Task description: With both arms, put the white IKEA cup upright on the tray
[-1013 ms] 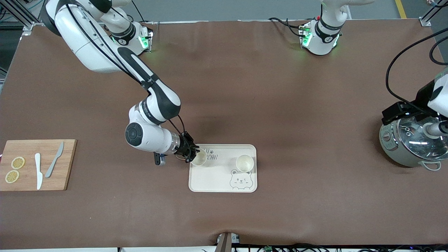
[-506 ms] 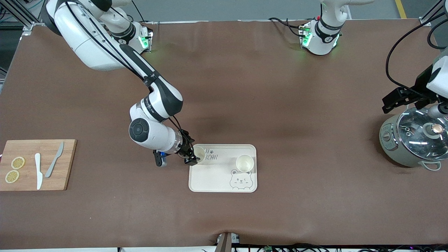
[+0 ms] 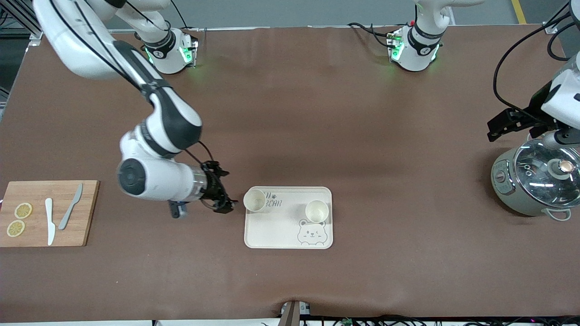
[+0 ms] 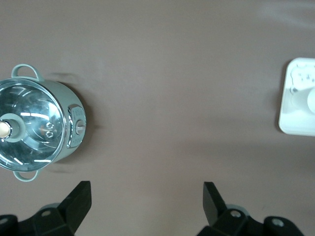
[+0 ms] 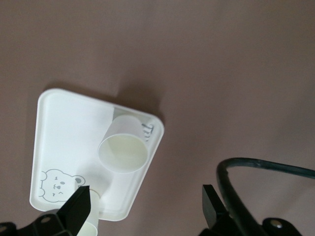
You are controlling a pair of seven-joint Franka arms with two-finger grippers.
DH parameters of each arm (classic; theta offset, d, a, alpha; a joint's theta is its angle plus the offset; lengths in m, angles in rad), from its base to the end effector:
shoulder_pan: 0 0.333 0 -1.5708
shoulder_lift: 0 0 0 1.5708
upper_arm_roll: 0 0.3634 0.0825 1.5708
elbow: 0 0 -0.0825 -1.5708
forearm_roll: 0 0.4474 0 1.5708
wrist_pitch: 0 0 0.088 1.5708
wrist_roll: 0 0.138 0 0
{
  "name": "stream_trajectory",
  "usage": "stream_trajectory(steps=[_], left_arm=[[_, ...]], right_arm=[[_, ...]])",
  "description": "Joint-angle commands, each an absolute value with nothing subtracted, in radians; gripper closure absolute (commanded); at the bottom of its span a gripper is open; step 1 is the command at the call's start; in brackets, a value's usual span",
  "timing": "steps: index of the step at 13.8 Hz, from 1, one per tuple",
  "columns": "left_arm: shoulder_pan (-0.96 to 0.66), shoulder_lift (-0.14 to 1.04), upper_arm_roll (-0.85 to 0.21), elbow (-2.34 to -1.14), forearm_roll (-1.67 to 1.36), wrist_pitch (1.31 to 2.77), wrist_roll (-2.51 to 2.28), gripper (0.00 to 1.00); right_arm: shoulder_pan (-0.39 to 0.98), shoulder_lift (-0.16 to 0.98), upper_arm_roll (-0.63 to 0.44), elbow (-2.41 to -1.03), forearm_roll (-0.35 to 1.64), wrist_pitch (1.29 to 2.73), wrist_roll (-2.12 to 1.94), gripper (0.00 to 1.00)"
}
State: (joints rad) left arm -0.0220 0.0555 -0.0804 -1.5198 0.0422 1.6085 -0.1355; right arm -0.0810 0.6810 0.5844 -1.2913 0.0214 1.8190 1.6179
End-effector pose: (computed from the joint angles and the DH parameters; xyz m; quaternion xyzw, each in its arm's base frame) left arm 0.6401 -0.0586 0.6370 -0.9996 -0.0162 -0.0188 0.0168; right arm 0.7461 0.2931 0.3819 -0.8053 0.5618 0.1753 0.0717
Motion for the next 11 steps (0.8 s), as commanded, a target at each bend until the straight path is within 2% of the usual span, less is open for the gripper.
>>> stream_trajectory(steps=[1,4,6,8,11], left_arm=[[-0.014,0.020,-0.091,-1.539,0.023,1.577,-0.063,0.00],[-0.005,0.006,-0.086,-1.537,-0.017,1.574,-0.015,0.00],[-0.006,0.006,-0.090,-1.537,-0.017,1.568,-0.031,0.00],[-0.006,0.005,-0.091,-1.537,-0.012,1.568,-0.031,0.00],[-0.011,0.003,-0.092,-1.540,-0.003,1.566,-0.031,0.00]], right_arm=[[-0.150,0.557,0.609,-1.312,0.006,1.688,1.516,0.00],[-0.150,0.441,0.577,-1.319,-0.035,1.602,1.377,0.00],[-0.150,0.372,0.513,-1.319,-0.037,1.504,1.195,0.00],[-0.140,0.303,0.427,-1.319,-0.032,1.396,0.920,0.00],[-0.066,0.243,0.235,-1.319,-0.021,1.348,0.602,0.00]])
